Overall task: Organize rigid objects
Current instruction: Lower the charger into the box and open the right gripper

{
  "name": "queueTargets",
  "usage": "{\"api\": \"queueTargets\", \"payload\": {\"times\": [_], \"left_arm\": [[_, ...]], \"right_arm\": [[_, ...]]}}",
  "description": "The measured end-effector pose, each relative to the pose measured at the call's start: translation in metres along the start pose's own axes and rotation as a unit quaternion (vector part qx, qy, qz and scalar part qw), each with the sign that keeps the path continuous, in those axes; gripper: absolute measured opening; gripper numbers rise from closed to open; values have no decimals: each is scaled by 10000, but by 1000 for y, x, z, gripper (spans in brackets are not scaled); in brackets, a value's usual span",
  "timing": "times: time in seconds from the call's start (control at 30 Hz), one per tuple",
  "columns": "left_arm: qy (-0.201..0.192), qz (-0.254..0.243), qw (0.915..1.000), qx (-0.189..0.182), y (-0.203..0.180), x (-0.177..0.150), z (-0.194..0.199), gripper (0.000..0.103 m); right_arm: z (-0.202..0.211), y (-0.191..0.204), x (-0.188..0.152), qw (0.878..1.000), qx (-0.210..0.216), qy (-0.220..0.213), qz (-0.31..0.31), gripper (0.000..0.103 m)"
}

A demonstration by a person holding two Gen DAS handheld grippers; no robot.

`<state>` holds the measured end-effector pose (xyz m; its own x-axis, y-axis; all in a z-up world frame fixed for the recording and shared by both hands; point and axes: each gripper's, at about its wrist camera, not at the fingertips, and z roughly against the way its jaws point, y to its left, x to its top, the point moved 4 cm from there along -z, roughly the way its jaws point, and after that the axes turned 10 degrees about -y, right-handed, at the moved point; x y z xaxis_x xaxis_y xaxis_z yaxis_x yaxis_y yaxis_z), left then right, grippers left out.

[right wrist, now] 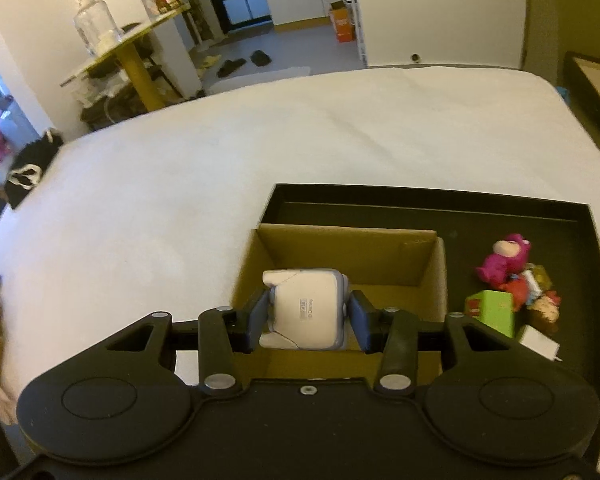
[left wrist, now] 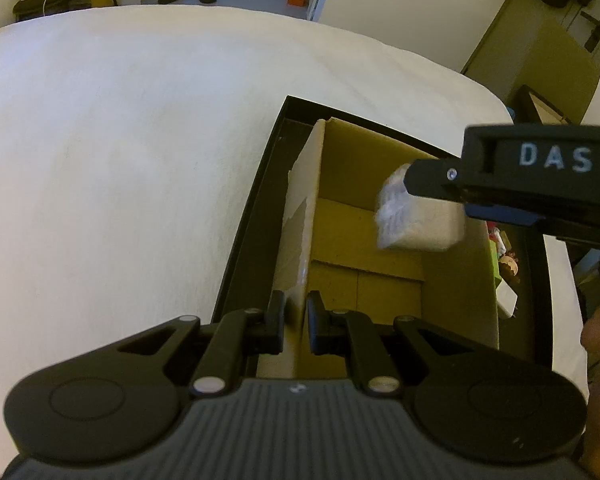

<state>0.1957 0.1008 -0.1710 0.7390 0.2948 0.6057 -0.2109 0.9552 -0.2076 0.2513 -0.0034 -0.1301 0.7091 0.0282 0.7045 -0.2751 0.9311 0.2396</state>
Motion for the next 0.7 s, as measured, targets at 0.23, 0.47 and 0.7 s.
{"api": "queueTargets", "payload": {"times": [0.23,0.47,0.7], "left_arm": [[14,-175,9998,94,-6,0,-2,11],[52,-208,9996,155,-6,-3,-3,11],[70,-275,9992,267,-8,-3,-3,12]], "right_arm": [[10,-15,-3,9999,-78,24,-139,56],[22,-37,-9,9993,-231,34,-301,60],[35,-59,-11,9988,-311,-42,-377,61]]}}
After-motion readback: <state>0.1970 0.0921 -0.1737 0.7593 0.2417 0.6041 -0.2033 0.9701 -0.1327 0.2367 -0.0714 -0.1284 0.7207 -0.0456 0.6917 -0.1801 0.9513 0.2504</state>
